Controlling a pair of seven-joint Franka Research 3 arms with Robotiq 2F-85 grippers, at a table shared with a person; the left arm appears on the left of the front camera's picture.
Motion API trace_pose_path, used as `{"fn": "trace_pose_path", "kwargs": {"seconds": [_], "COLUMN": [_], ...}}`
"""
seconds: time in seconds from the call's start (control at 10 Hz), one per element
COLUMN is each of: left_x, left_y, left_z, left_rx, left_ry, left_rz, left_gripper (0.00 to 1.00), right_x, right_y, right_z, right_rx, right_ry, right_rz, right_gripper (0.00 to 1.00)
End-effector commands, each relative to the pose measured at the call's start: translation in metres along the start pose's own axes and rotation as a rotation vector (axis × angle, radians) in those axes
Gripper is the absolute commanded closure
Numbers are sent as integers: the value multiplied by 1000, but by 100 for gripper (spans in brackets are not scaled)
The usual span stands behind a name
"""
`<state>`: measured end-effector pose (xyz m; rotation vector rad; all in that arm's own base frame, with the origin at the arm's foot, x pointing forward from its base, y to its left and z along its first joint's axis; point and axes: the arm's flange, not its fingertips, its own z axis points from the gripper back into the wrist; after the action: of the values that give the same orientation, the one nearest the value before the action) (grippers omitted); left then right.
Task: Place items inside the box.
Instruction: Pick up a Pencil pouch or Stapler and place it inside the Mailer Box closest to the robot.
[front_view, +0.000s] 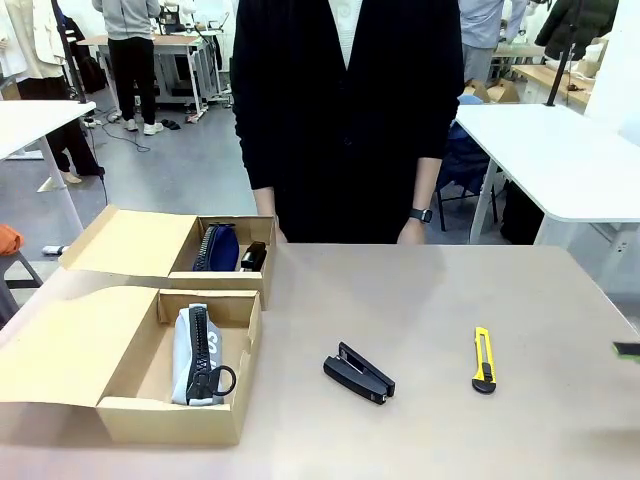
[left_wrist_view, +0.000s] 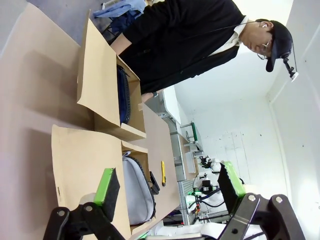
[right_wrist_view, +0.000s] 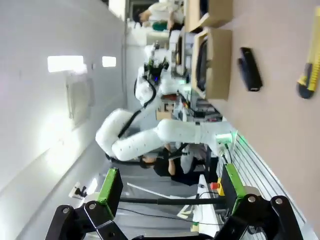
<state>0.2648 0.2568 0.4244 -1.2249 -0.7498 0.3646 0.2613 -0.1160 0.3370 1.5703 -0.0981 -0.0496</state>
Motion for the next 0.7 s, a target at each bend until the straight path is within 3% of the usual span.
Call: {"fn": "trace_pose_path", "kwargs": {"seconds": [0.0,0.6], "left_x": [0,0], "left_y": [-1,-1], "left_z": [-1,-1], "left_rx": [-20,-20], "left_ry": [-10,-10], "left_rz": [-20,-20], "left_gripper": [0,0], "right_x": [7,7], "right_y": [23,23], "right_z": [-17,-17], "right_rx": [1,1], "right_ry": [45,45], "right_rz": [51,51], "right_gripper": [0,0]}}
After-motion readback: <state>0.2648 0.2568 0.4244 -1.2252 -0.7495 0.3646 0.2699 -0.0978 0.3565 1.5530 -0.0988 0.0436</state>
